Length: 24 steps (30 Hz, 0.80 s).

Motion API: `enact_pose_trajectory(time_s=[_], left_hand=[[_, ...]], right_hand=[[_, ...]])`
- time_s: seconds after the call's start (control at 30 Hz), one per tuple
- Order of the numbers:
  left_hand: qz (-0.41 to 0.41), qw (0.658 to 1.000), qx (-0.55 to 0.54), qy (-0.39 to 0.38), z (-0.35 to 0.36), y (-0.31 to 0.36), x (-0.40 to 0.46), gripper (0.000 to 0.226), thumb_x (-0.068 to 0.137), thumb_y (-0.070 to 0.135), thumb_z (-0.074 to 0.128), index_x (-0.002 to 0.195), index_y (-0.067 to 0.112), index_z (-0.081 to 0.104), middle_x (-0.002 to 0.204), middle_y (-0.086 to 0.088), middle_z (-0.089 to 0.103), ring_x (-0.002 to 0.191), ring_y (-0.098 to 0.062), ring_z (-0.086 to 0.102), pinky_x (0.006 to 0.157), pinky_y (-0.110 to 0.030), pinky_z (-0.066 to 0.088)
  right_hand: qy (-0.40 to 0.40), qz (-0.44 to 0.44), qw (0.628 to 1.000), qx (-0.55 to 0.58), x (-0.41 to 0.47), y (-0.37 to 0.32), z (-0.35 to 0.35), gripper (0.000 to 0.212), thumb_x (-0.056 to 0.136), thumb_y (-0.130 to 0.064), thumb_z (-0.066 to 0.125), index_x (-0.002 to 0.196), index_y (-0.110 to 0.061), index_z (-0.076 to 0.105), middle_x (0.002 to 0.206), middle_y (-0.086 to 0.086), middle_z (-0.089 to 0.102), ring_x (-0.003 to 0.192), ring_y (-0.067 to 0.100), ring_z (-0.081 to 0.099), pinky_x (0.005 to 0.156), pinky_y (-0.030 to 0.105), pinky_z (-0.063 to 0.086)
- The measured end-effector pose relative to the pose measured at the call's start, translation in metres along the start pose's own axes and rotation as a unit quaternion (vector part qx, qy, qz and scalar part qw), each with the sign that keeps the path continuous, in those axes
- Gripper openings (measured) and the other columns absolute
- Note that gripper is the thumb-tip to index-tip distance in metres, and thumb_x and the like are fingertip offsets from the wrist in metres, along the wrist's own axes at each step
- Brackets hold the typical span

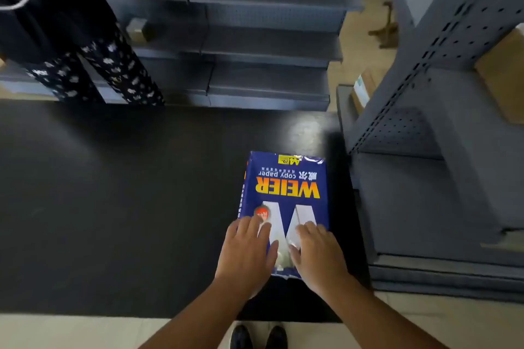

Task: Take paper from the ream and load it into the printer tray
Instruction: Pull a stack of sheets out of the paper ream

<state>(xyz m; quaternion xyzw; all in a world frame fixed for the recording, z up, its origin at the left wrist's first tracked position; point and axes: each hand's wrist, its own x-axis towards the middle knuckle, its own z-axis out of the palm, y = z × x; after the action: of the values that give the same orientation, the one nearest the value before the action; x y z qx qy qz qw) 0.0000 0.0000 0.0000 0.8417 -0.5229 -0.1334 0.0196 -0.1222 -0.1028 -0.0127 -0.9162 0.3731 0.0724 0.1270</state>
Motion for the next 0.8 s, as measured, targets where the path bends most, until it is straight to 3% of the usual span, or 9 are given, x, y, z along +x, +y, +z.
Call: enact_pose_trajectory(time_s=[0.13, 0.27, 0.4, 0.5, 0.6, 0.8], left_hand=[[0.016, 1.0, -0.015, 0.001, 0.027, -0.008, 0.014, 0.046, 0.095, 0.053, 0.035, 0.131, 0.025, 0.044, 0.136, 0.001, 0.052, 0.125, -0.021, 0.045, 0.106, -0.039, 0.04], [0.026, 0.999, -0.034, -0.005, 0.046, -0.012, 0.013, 0.047, 0.096, 0.053, 0.035, 0.135, 0.026, 0.039, 0.141, 0.003, 0.047, 0.13, -0.02, 0.038, 0.108, -0.037, 0.038], [0.033, 0.999, -0.038, -0.016, 0.056, -0.013, 0.012, 0.048, 0.096, 0.05, 0.038, 0.136, 0.024, 0.035, 0.144, 0.001, 0.043, 0.132, -0.021, 0.036, 0.11, -0.039, 0.038], [0.045, 0.999, -0.016, -0.017, 0.062, -0.014, 0.012, 0.048, 0.096, 0.045, 0.044, 0.136, 0.021, 0.034, 0.142, -0.002, 0.044, 0.13, -0.024, 0.036, 0.108, -0.041, 0.04], [0.055, 0.998, 0.008, -0.033, 0.067, -0.016, 0.011, 0.054, 0.094, 0.043, 0.052, 0.137, 0.018, 0.032, 0.141, -0.005, 0.045, 0.13, -0.027, 0.036, 0.104, -0.042, 0.043], [0.064, 0.995, 0.031, -0.068, 0.077, -0.019, 0.01, 0.07, 0.091, 0.04, 0.06, 0.144, 0.016, 0.02, 0.146, -0.009, 0.036, 0.135, -0.03, 0.026, 0.107, -0.045, 0.041]], right_hand=[[-0.026, 0.018, 0.999, 0.004, 0.017, 0.002, 0.027, 0.032, 0.093, -0.041, 0.058, 0.114, -0.017, 0.061, 0.114, 0.002, 0.065, 0.104, 0.021, 0.06, 0.09, 0.03, 0.051], [-0.032, 0.058, 0.998, 0.015, 0.019, -0.004, 0.04, 0.019, 0.083, -0.02, 0.075, 0.098, -0.013, 0.065, 0.096, 0.005, 0.068, 0.089, 0.022, 0.064, 0.078, 0.031, 0.056], [-0.047, 0.065, 0.996, 0.03, 0.018, -0.008, 0.043, 0.017, 0.088, -0.015, 0.069, 0.103, -0.012, 0.063, 0.101, 0.005, 0.066, 0.095, 0.02, 0.061, 0.084, 0.029, 0.053], [-0.055, 0.05, 0.997, -0.007, 0.016, -0.008, 0.049, 0.027, 0.069, -0.012, 0.086, 0.084, -0.012, 0.065, 0.079, 0.006, 0.067, 0.073, 0.021, 0.062, 0.066, 0.031, 0.055], [-0.056, -0.003, 0.996, -0.072, 0.012, -0.002, 0.057, 0.033, 0.067, -0.014, 0.087, 0.091, -0.01, 0.065, 0.084, 0.01, 0.067, 0.076, 0.024, 0.061, 0.071, 0.035, 0.055], [-0.018, -0.053, 0.991, -0.118, 0.012, 0.003, 0.063, 0.023, 0.077, -0.01, 0.077, 0.094, -0.007, 0.062, 0.085, 0.012, 0.064, 0.078, 0.025, 0.059, 0.076, 0.037, 0.053]])
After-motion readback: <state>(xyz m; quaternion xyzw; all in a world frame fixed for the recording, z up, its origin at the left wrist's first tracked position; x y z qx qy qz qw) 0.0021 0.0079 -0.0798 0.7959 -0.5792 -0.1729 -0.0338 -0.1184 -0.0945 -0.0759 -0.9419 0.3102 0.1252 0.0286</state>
